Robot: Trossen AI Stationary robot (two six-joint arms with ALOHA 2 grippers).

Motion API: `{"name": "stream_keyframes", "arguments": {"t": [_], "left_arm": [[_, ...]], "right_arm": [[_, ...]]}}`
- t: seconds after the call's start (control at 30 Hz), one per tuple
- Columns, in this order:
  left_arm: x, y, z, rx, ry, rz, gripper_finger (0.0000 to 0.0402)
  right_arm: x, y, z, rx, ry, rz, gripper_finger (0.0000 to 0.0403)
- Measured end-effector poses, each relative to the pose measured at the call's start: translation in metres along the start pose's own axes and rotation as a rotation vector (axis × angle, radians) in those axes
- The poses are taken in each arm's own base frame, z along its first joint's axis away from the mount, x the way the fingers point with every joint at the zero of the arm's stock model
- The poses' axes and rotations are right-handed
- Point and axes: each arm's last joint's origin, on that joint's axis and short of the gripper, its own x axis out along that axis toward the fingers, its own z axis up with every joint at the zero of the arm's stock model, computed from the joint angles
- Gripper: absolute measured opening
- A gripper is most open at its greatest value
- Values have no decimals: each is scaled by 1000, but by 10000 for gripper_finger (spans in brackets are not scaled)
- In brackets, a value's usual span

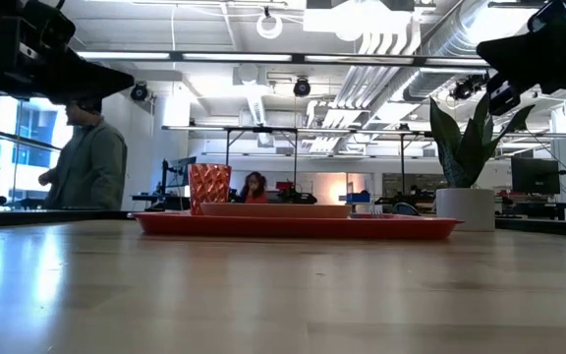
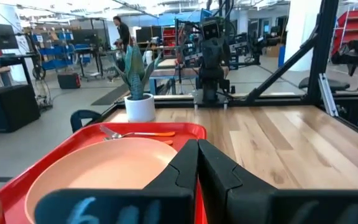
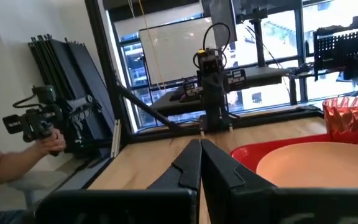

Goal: Pick and place plate/cup/fork/spoon on tray
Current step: Return to Home Position

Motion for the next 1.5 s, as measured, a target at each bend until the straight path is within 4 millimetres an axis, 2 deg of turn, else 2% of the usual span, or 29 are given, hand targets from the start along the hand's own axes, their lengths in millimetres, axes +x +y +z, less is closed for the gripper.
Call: {"name": "stream_keyframes", "arguments": {"t": [0.3,0.53,0.77,1.0,1.5], "left_arm": [[0,0,1,-45,-9,-18,0],[1,-2,-6,-142,67,-45,0],[4,-3,-11,-141,124,-73,0],[6,-3,-15,-161,173,-49,0],[7,-3,-14,-162,168,-49,0]], "right_arm": [[0,-1,-4,-106,41,-22,0],[-1,-3,-10,-43,105,-46,0],[-1,-4,-11,-97,107,-95,0],[-1,-5,-12,-45,109,-111,0],[-1,-5,-12,-50,109,-111,0]]}}
